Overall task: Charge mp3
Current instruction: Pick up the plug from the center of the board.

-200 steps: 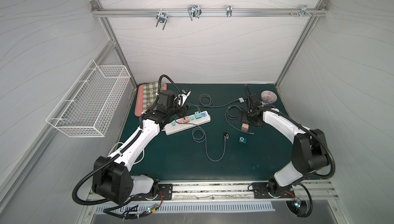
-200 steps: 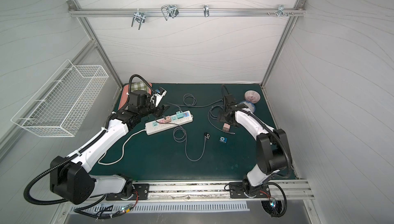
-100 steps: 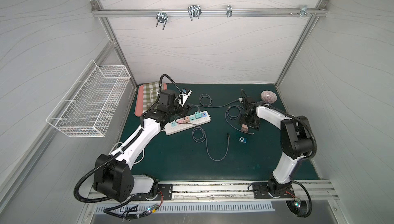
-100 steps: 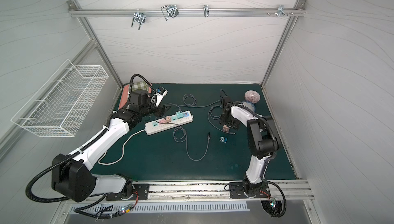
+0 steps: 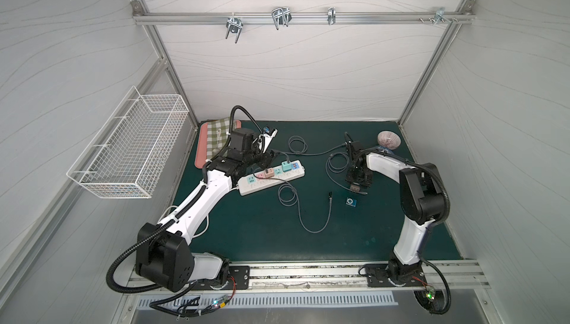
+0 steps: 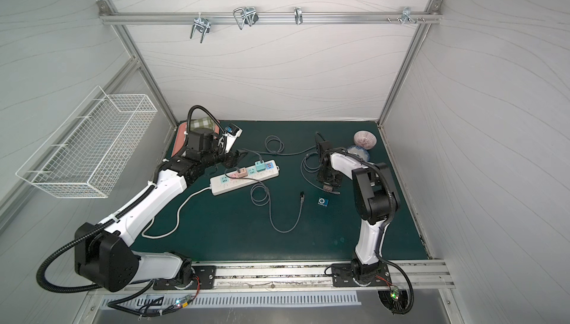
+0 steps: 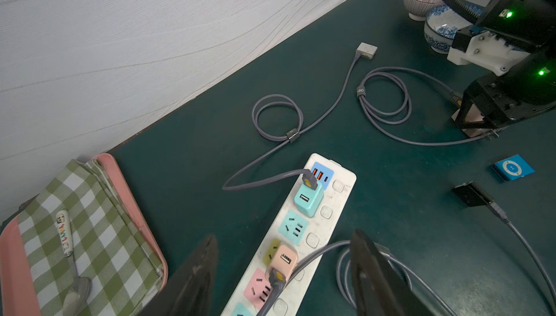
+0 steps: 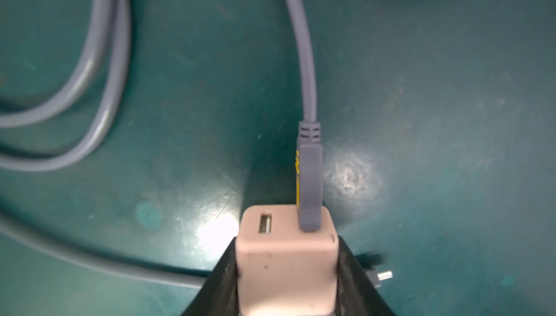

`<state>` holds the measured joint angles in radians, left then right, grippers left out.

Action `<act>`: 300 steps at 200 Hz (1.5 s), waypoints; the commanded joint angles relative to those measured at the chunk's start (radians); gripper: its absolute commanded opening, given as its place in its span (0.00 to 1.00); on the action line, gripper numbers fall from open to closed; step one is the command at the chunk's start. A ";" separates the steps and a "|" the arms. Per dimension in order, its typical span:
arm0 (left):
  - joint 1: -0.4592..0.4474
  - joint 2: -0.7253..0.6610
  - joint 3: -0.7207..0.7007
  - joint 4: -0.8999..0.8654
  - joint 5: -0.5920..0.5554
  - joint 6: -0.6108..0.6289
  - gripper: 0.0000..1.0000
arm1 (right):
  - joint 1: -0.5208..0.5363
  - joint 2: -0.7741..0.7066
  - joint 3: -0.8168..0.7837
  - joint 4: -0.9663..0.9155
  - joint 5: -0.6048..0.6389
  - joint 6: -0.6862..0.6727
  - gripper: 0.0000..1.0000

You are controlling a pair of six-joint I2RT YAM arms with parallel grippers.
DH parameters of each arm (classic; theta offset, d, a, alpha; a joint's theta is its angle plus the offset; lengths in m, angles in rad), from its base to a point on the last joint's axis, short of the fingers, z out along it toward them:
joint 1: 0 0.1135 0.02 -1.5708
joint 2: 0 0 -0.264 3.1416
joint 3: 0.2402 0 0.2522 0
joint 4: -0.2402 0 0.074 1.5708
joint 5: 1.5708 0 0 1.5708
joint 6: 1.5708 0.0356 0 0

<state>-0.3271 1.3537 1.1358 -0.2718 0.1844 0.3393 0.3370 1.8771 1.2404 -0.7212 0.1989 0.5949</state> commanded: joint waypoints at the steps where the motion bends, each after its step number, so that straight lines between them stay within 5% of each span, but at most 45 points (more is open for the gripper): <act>1: 0.004 0.020 0.056 0.011 0.020 0.005 0.63 | 0.010 0.008 -0.009 0.008 -0.009 -0.017 0.31; 40: 0.004 0.047 0.118 -0.047 0.095 0.012 0.63 | 0.015 -0.127 -0.033 0.157 -0.011 -0.147 0.28; 73: 0.003 0.091 0.227 -0.117 0.203 0.005 0.62 | 0.064 -0.284 -0.078 0.435 -0.078 -0.409 0.24; 113: -0.008 0.137 0.345 -0.159 0.316 -0.048 0.61 | 0.091 -0.285 0.045 0.514 -0.208 -0.569 0.24; 172: -0.116 0.170 0.451 -0.215 0.283 -0.017 0.61 | 0.220 -0.326 0.033 0.764 -0.230 -0.753 0.26; 247: -0.132 0.178 0.480 -0.287 0.246 -0.042 0.63 | 0.273 -0.425 -0.149 1.008 -0.302 -0.902 0.27; 300: -0.162 0.252 0.563 -0.331 0.249 -0.089 0.63 | 0.342 -0.466 -0.236 1.136 -0.247 -0.995 0.27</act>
<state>-0.4725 1.5696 1.6329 -0.5873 0.4347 0.2760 0.6365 1.4540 1.0355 0.2756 -0.0704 -0.2985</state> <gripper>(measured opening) 0.634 0.444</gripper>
